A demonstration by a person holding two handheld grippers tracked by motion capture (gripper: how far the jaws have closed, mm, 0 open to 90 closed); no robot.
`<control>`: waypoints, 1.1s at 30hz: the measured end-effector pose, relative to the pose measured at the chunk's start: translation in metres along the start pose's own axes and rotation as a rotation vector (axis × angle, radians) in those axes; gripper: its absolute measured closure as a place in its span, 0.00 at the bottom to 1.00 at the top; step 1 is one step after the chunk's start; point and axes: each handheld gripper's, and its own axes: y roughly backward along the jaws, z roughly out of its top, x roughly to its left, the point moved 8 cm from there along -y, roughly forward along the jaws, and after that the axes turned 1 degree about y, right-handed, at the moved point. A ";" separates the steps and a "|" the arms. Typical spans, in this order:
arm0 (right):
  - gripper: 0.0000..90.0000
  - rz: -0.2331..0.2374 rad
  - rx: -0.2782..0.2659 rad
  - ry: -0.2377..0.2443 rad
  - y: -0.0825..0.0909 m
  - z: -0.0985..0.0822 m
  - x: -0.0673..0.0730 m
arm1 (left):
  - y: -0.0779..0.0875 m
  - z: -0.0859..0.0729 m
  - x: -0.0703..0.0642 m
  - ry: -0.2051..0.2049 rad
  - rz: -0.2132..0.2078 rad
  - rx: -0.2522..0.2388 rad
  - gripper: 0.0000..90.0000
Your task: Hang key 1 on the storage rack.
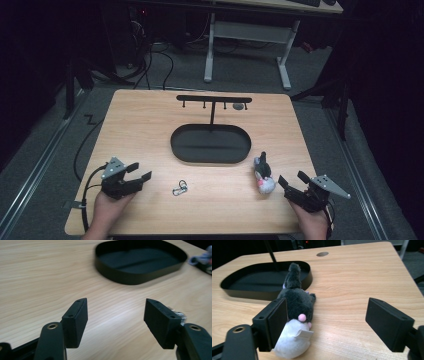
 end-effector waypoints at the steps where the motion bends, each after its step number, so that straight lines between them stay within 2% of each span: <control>1: 0.21 -0.001 0.005 0.006 -0.001 -0.001 0.001 | 0.002 -0.001 0.004 0.005 0.010 0.000 0.40; 3: 0.22 -0.009 0.012 0.025 -0.004 -0.003 0.002 | 0.006 -0.001 0.010 0.013 0.026 -0.012 0.40; 6: 0.24 -0.008 0.023 0.039 -0.006 -0.006 0.003 | 0.008 -0.002 0.013 0.018 0.034 -0.023 0.40; 11: 0.27 -0.015 0.005 0.058 -0.004 -0.003 0.002 | 0.006 -0.007 0.013 -0.010 0.044 -0.003 0.40; 15: 0.30 -0.020 0.009 0.052 -0.002 -0.003 -0.001 | 0.006 -0.010 0.012 -0.025 0.044 0.011 0.39; 17: 0.31 -0.020 0.009 0.056 -0.001 -0.004 -0.003 | 0.008 -0.009 0.013 -0.031 0.057 0.012 0.39; 20: 0.32 -0.027 0.008 0.059 -0.001 -0.004 -0.005 | 0.012 -0.007 0.013 -0.018 0.060 -0.007 0.39; 25: 0.31 -0.039 0.014 0.073 -0.001 -0.005 -0.007 | 0.012 -0.008 0.015 -0.019 0.063 -0.008 0.40; 28: 0.32 -0.062 0.034 0.118 0.000 -0.005 -0.008 | 0.012 -0.008 0.014 -0.019 0.054 -0.006 0.40; 33: 0.38 -0.094 0.087 0.168 0.000 -0.009 -0.008 | 0.008 -0.010 0.009 -0.037 0.033 0.008 0.38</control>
